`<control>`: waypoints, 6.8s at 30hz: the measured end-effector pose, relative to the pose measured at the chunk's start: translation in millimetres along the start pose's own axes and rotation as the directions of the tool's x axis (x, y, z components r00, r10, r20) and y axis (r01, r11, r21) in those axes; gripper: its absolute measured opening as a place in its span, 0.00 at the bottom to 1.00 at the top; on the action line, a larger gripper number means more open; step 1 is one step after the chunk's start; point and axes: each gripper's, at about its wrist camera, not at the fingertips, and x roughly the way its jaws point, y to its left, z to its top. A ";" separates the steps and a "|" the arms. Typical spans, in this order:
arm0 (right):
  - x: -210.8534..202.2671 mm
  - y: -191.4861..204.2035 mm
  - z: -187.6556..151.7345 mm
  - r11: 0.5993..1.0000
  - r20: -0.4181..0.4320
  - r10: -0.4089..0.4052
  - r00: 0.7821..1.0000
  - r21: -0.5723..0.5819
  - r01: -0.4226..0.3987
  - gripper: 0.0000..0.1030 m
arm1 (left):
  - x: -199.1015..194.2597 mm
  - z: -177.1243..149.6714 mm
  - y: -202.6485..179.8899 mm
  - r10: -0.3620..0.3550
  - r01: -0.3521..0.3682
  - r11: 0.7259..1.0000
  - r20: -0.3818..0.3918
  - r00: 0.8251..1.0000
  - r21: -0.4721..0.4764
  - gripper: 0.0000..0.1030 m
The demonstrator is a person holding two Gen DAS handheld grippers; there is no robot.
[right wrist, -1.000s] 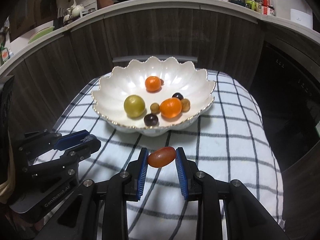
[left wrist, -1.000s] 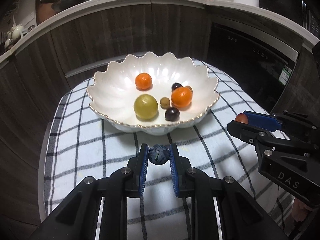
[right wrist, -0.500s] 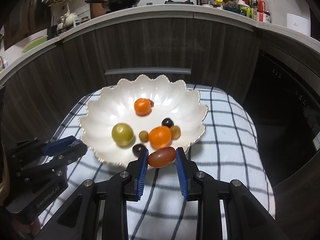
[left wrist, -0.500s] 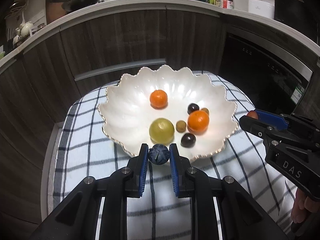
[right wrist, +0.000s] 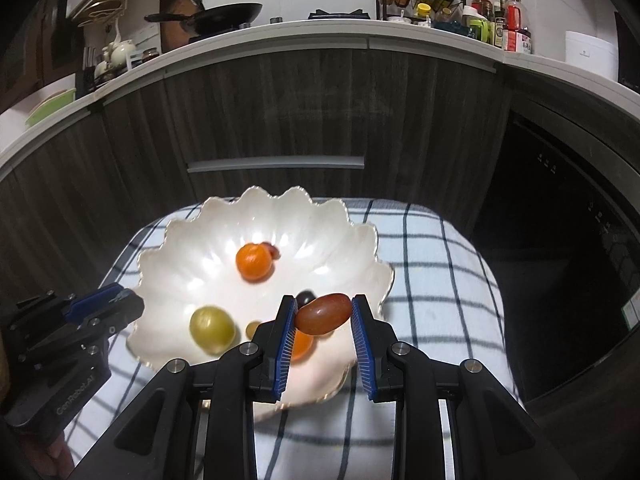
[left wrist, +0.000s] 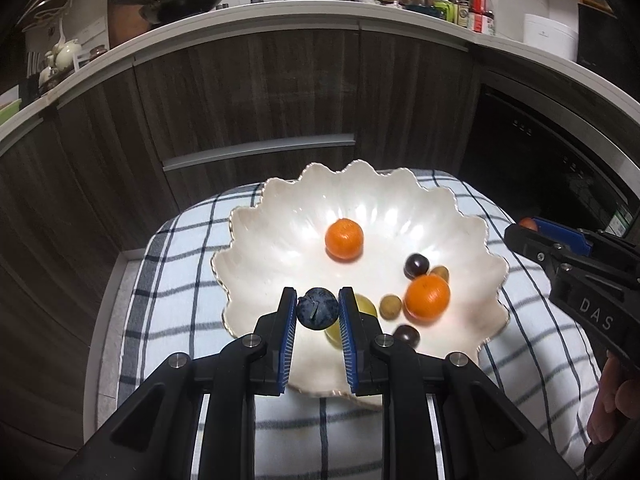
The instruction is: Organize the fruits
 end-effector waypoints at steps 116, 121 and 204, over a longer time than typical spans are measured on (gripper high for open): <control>-96.2 -10.9 -44.3 0.996 0.046 -0.053 0.998 0.080 0.049 0.75 | -111.1 -67.5 -5.7 0.124 -0.119 0.986 0.045 0.991 -0.113 0.81; -114.2 -13.0 -62.1 0.993 0.053 -0.063 0.997 0.102 0.057 0.75 | -126.8 -81.9 -11.3 0.130 -0.124 0.987 0.056 0.990 -0.098 0.81; -218.9 -14.4 -131.0 0.995 0.127 -0.068 0.990 0.082 0.058 0.75 | -233.0 -142.0 -30.9 0.159 -0.145 0.986 0.215 0.964 -0.080 0.84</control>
